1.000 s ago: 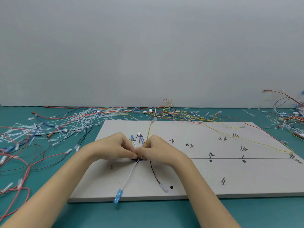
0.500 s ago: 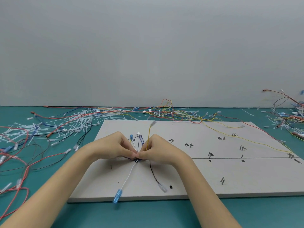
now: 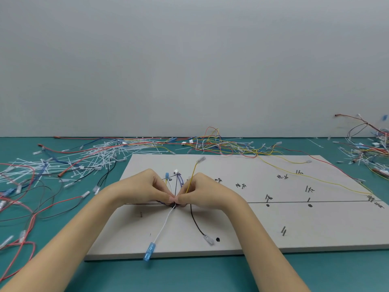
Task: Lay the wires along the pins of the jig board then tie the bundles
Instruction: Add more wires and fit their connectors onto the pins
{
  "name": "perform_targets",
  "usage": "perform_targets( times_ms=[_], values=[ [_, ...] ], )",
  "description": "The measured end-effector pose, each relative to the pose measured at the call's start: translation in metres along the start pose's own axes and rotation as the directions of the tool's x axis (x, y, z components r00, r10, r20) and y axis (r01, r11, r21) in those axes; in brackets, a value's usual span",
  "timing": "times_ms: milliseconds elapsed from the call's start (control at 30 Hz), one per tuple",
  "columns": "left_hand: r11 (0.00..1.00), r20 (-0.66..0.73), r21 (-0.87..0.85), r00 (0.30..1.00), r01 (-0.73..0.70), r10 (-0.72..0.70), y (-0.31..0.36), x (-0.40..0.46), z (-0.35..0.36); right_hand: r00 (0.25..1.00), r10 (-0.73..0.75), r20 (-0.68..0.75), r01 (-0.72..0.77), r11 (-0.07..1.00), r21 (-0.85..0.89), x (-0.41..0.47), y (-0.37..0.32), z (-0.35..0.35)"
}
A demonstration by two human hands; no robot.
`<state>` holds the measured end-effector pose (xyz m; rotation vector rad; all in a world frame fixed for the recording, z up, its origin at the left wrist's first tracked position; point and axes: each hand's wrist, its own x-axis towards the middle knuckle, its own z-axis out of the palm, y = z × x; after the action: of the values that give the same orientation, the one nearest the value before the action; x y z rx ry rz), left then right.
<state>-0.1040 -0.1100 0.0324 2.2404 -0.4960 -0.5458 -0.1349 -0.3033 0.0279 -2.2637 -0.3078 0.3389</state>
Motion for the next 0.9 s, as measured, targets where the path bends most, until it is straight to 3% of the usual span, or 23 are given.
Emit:
perform_targets(
  times_ms=[467, 900],
  values=[
    [0.999, -0.058, 0.050, 0.998, 0.004, -0.001, 0.0005, 0.0055, 0.0075, 1.000, 0.004, -0.006, -0.004, 1.000, -0.006, 0.0005, -0.0017, 0.0020],
    [0.998, 0.014, 0.063, 1.000, -0.026, 0.025, 0.0015, 0.0034, 0.0096, 0.997, -0.010, -0.076, 0.011, 1.000, 0.008, 0.0027, -0.0024, 0.0071]
  ],
)
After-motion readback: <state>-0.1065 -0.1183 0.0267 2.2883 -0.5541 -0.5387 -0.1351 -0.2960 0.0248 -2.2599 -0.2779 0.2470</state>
